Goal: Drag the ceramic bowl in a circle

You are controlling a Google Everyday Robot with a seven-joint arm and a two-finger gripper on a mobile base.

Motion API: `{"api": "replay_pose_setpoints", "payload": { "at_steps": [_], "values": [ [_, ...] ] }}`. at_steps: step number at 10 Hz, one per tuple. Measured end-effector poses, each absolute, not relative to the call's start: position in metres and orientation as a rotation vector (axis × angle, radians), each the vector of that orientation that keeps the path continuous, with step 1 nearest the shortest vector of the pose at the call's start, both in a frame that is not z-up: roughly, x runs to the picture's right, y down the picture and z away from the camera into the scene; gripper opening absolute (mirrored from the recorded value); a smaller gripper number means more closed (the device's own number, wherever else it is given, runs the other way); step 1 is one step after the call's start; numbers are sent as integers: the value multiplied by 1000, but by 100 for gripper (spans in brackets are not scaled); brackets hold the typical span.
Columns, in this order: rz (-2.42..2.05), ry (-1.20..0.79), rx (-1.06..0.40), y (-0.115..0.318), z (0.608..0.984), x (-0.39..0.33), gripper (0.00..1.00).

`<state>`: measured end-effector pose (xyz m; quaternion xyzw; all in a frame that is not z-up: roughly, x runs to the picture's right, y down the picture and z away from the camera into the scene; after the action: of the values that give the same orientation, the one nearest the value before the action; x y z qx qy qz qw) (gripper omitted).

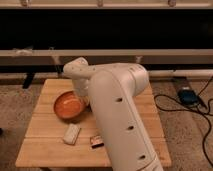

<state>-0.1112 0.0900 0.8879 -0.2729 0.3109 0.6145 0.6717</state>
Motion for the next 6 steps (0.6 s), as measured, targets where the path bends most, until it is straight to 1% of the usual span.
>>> {"api": "replay_pose_setpoints", "payload": {
  "at_steps": [2, 6],
  "values": [
    [1322, 743, -578, 93, 877, -98, 0],
    [1149, 742, -578, 121, 834, -131, 0]
  ]
}}
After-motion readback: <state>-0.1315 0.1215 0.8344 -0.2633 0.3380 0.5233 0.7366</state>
